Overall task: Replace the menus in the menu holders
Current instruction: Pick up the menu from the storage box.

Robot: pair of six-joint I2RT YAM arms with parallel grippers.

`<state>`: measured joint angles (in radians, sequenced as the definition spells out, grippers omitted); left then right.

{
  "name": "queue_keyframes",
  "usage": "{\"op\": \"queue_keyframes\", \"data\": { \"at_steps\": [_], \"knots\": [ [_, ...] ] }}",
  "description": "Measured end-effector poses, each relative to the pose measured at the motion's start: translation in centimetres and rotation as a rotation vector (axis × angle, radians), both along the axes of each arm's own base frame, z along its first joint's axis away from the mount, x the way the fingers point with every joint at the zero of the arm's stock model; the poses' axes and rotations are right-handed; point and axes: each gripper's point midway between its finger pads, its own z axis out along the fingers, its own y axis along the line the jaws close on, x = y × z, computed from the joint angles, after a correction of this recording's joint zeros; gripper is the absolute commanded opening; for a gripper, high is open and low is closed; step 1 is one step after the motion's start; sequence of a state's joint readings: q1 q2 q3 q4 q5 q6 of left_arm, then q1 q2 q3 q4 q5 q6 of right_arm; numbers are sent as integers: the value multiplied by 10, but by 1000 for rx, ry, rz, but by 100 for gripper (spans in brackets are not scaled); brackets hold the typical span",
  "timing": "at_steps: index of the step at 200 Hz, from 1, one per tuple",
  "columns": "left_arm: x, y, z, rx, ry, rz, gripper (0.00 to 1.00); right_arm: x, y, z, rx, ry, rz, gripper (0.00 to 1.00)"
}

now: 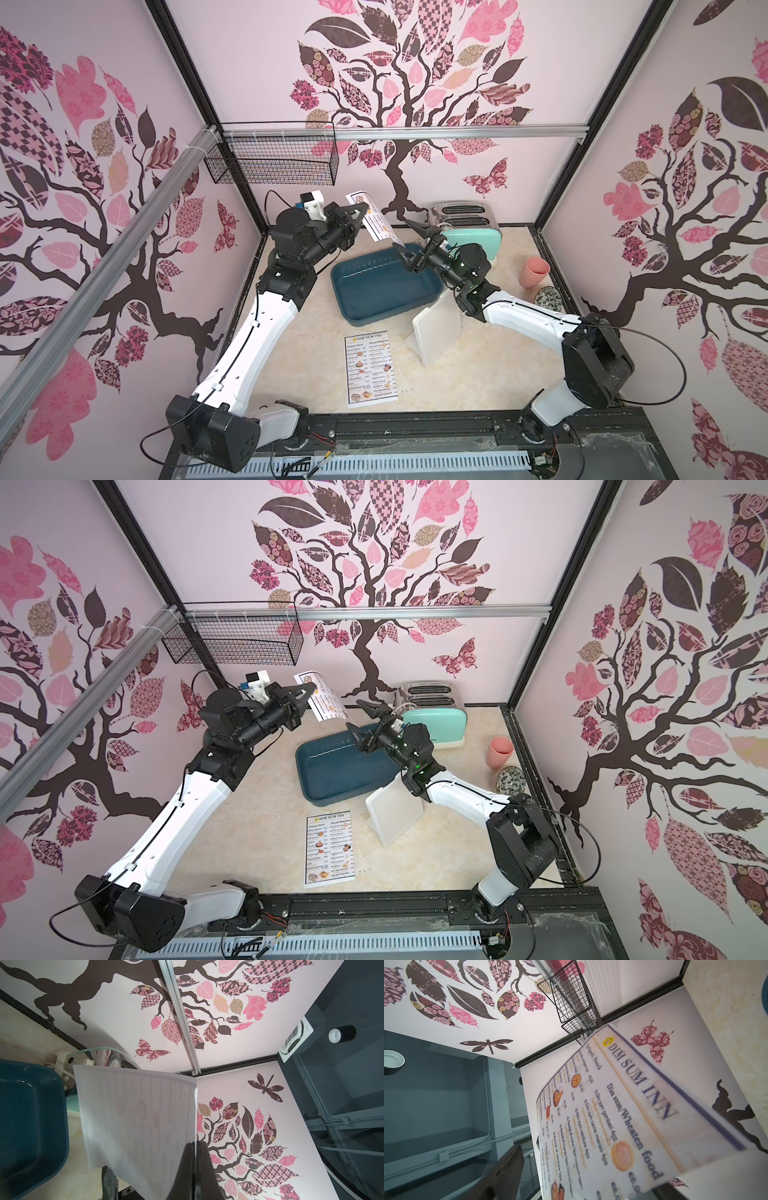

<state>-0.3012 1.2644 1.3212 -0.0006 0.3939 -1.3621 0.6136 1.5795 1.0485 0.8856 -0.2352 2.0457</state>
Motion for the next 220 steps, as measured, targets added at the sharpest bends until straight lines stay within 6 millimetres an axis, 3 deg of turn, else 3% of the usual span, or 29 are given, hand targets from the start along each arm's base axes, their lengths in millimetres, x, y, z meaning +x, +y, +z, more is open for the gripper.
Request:
{"op": "queue_keyframes", "data": {
  "at_steps": [57,93,135,158,189,205,220],
  "knots": [
    [-8,5,0,-2,-4,15,0,7,-9,32,44,-63,-23,44],
    [-10,7,-3,-1,1,25,0,6,-8,32,41,-62,-18,30],
    [-8,8,-9,3,15,34,0,7,-6,31,31,-56,-12,2],
    [-8,10,-12,6,23,47,19,8,-5,34,17,-62,-11,0],
    [-11,16,-17,35,28,75,57,11,-7,28,-33,-67,-20,0],
    [-15,24,-23,72,30,112,64,16,-14,22,-98,-80,-45,0],
    [-20,36,-34,138,31,169,65,19,-30,19,-198,-115,-90,0]
  ]
}}
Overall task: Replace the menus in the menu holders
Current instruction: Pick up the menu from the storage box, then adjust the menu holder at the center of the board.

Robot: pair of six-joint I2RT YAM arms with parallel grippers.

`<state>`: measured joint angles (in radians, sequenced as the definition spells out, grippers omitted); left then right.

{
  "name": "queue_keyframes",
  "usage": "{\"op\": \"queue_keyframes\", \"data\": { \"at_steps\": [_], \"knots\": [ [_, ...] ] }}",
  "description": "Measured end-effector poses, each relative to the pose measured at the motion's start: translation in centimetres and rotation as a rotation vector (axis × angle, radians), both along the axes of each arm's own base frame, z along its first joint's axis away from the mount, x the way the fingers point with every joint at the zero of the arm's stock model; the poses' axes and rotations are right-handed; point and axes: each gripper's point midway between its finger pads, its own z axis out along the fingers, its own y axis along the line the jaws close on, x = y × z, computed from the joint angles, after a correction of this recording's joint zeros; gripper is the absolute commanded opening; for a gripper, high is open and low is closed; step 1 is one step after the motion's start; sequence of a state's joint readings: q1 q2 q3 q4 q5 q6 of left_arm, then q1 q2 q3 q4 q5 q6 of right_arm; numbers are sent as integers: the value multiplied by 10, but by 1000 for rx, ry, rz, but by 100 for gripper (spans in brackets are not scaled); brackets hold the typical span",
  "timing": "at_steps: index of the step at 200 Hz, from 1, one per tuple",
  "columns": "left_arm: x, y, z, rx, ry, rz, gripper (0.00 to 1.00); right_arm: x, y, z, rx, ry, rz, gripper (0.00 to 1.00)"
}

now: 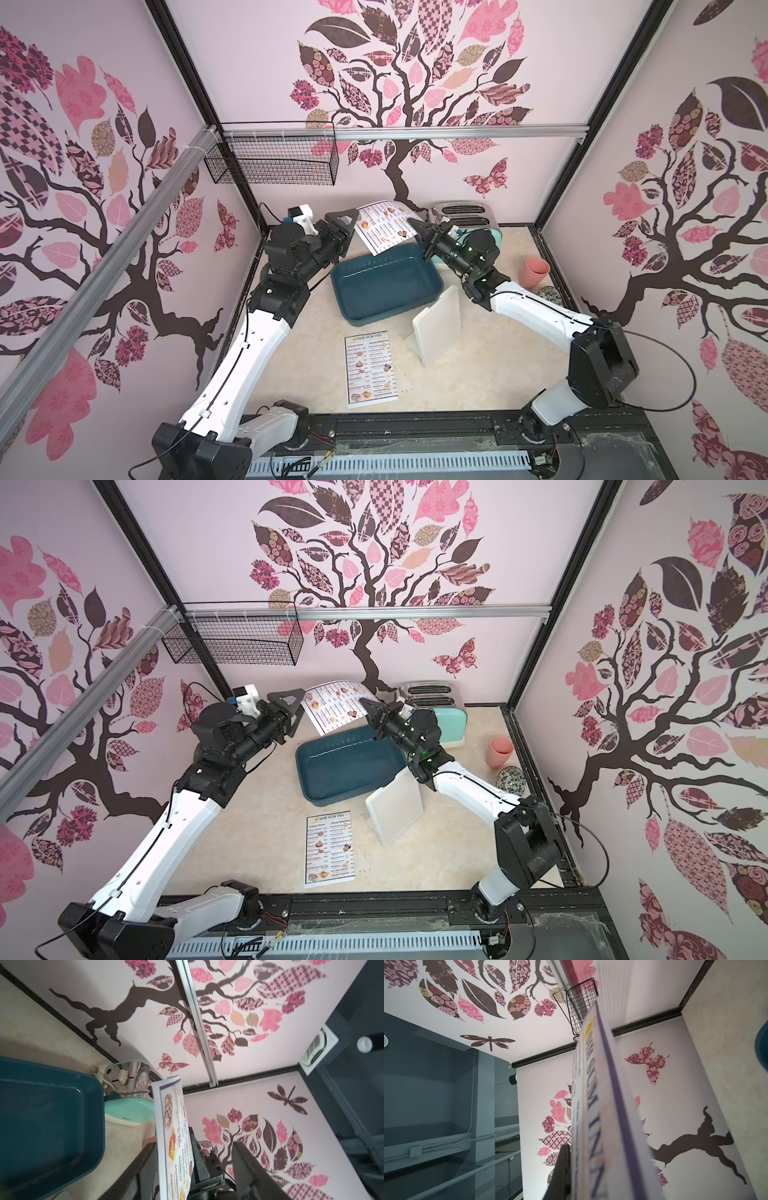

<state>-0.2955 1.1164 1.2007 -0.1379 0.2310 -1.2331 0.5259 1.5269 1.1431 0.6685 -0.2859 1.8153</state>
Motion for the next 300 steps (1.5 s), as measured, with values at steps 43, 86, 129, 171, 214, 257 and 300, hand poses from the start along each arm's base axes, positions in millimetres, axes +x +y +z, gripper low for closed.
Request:
{"op": "queue_keyframes", "data": {
  "at_steps": [43,86,129,171,214,257,300],
  "knots": [
    [-21,23,-48,326,-28,52,63,-21,-70,15,-491,-239,-237,0],
    [-65,-28,-96,677,-168,-236,63,-61,-119,29,-1028,-468,-367,0],
    [-131,-98,-133,804,-365,-633,65,-79,-157,26,-1374,-508,-409,0],
    [-159,-141,-183,859,-371,-880,69,-83,-168,7,-1508,-483,-373,0],
    [-147,-159,-223,889,-303,-946,43,-87,-175,2,-1554,-462,-370,0],
    [-143,-173,-226,881,-353,-985,20,-92,-183,15,-1580,-465,-395,0],
    [-145,-181,-224,900,-433,-1031,0,-96,-189,28,-1602,-465,-414,0]
  ]
}}
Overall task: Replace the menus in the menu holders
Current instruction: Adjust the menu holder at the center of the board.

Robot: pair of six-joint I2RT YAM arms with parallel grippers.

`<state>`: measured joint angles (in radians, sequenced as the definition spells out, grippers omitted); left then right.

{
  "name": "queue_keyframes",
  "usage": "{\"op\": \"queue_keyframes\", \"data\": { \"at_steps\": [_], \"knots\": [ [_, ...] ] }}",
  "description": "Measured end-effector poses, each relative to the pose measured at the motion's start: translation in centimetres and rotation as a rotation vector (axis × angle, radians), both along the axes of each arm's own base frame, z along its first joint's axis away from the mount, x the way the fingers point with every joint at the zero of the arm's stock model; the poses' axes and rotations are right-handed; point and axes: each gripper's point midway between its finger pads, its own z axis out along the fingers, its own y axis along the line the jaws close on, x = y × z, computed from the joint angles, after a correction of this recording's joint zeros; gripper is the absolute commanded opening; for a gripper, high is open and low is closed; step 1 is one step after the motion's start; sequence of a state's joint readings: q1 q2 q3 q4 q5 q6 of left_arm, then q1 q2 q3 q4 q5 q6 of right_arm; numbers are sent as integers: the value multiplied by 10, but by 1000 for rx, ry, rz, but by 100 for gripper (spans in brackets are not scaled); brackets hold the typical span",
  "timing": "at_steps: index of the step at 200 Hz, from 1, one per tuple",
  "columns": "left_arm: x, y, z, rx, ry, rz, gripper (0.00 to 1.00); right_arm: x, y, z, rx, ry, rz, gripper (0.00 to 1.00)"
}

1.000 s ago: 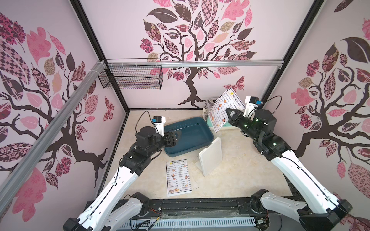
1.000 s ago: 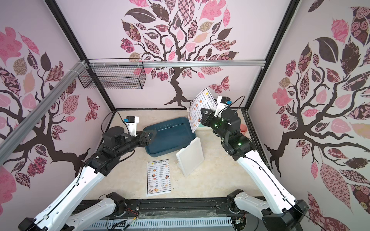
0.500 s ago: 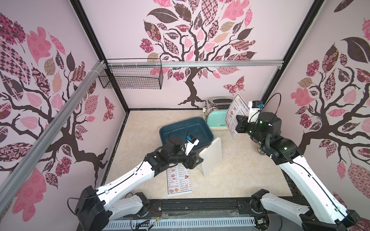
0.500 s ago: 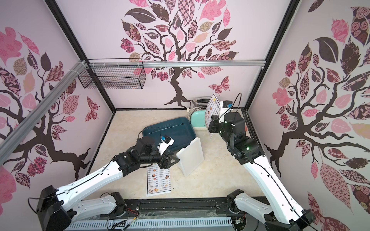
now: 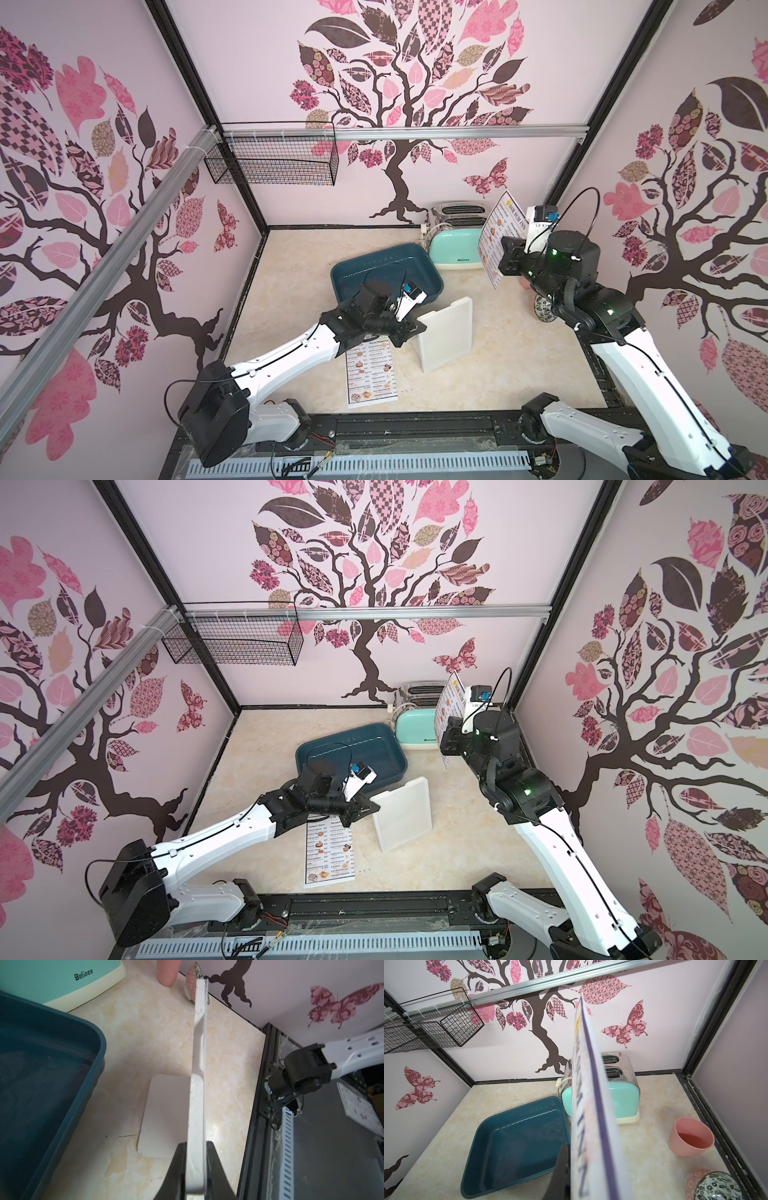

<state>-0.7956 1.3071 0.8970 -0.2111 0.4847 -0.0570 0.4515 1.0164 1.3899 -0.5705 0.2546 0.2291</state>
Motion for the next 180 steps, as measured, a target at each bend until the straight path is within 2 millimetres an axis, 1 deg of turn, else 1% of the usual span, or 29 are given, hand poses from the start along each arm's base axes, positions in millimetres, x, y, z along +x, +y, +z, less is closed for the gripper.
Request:
{"op": "queue_keyframes", "data": {
  "at_steps": [26,49,90,112,130,141,163,173,180],
  "knots": [
    [1,-2,-1,15,-41,-66,0,0,-1,9,-27,0,0,0],
    [6,1,2,20,-80,-170,0,0,-2,12,-74,-4,13,0],
    [22,13,11,42,-180,-376,0,-11,3,5,-167,11,95,0],
    [22,9,12,45,-198,-491,0,-22,11,3,-194,13,172,0],
    [21,4,6,41,-176,-565,0,-30,17,-2,-216,28,237,0],
    [21,2,1,38,-157,-598,0,-34,21,-7,-230,42,272,0],
    [24,0,0,34,-158,-630,0,-41,28,-15,-260,66,342,0],
    [24,0,0,36,-160,-637,6,-45,31,-17,-269,67,372,0],
    [24,0,0,37,-160,-639,15,-48,33,-17,-274,66,393,0]
  ]
}}
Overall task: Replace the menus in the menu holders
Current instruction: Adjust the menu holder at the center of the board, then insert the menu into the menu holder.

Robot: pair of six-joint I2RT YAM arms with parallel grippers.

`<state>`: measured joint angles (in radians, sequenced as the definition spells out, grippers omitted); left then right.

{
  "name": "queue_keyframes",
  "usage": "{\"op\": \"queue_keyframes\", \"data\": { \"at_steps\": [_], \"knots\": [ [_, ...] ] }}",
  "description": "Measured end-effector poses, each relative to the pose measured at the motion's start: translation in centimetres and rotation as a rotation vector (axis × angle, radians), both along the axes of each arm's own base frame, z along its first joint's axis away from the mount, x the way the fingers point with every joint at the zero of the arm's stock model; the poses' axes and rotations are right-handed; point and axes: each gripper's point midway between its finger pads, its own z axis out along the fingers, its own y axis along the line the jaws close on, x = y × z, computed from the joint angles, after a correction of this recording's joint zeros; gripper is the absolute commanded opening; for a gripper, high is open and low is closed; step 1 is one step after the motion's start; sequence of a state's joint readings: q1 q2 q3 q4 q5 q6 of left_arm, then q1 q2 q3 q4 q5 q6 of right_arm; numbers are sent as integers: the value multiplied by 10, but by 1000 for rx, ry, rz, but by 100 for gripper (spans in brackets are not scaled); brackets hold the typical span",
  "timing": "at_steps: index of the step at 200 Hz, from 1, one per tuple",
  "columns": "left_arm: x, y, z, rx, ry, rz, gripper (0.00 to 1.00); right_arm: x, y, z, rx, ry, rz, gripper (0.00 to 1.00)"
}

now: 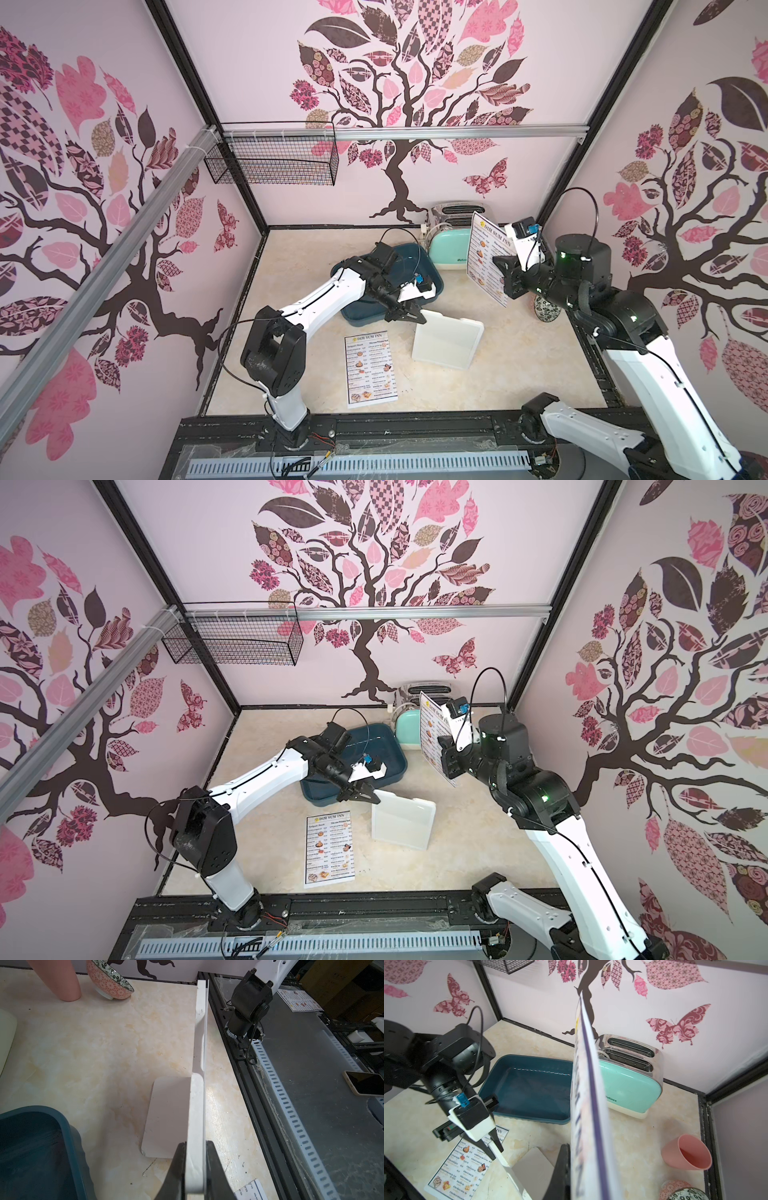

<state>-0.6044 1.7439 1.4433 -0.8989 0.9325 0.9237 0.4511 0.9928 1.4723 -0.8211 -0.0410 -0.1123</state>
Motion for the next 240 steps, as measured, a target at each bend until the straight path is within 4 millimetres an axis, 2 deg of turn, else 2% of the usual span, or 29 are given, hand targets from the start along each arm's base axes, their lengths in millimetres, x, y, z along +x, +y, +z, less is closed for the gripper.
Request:
{"op": "queue_keyframes", "data": {
  "at_steps": [24,52,67,98,132,150,175,202,240],
  "knots": [
    [2,0,-2,8,-13,4,36,-14,5,-1,-18,-1,73,0],
    [9,-2,-3,16,-31,25,54,-29,13,-6,-49,13,176,0],
    [12,-2,-3,18,-46,36,59,-35,17,-7,-63,15,223,0],
    [10,5,2,26,-93,63,62,-49,32,-7,-71,9,363,0],
    [-6,28,20,3,-172,116,64,-59,54,-10,-46,22,524,0],
    [-16,40,31,-25,-215,149,65,-59,64,-12,-28,32,584,0],
    [-25,51,32,-51,-251,193,65,-55,75,-16,-12,42,640,0],
    [-27,54,29,-81,-265,232,65,-52,80,-21,-12,39,669,0],
    [-22,51,35,-120,-295,254,65,-46,87,-24,3,39,706,0]
  ]
}}
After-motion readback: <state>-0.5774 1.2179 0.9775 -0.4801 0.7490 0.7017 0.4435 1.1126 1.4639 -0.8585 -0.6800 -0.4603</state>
